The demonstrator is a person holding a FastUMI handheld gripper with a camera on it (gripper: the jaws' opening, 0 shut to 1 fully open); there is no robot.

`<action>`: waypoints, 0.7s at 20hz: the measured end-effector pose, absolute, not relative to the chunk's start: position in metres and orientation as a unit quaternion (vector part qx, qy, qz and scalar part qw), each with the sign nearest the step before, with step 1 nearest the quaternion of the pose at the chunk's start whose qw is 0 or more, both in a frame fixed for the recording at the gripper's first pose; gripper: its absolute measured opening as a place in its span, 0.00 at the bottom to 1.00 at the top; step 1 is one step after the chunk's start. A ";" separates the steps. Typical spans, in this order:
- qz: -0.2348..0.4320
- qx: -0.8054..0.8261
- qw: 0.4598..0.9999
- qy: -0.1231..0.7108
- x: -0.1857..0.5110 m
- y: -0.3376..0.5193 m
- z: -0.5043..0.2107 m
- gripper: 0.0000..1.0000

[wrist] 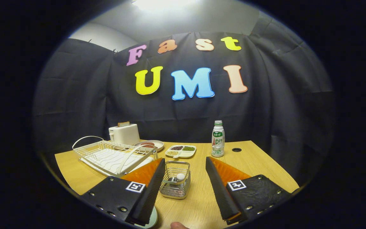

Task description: Take the plate from the dish rack, then take the spoon from the basket and place it into the plate.

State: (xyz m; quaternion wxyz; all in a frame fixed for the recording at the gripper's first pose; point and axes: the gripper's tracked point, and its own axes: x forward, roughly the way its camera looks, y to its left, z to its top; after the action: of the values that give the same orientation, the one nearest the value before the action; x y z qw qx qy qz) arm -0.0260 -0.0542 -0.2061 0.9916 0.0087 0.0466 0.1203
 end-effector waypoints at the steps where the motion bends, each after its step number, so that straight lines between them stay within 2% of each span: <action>1: 0.116 0.008 0.992 0.044 -0.021 -0.053 -0.212 0.79; 4: 0.104 -0.004 0.994 0.045 -0.003 -0.051 -0.226 0.79; 5: 0.104 -0.004 0.994 0.043 0.004 -0.047 -0.225 0.74; 7: 0.119 0.000 0.992 0.031 0.007 -0.039 -0.225 0.73; 8: 0.114 0.000 0.993 0.027 0.010 -0.041 -0.225 0.64; 10: 0.111 0.011 0.993 0.024 0.016 -0.040 -0.226 0.39; 11: 0.116 0.019 0.993 0.029 0.017 -0.035 -0.230 0.31; 12: 0.119 0.021 0.992 0.031 0.017 -0.033 -0.233 0.31; 14: 0.113 0.031 0.993 0.021 0.016 -0.035 -0.230 0.18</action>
State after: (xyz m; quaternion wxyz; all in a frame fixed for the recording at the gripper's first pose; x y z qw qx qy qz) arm 0.0156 -0.0351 -0.2296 0.9928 0.0311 0.0208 0.1134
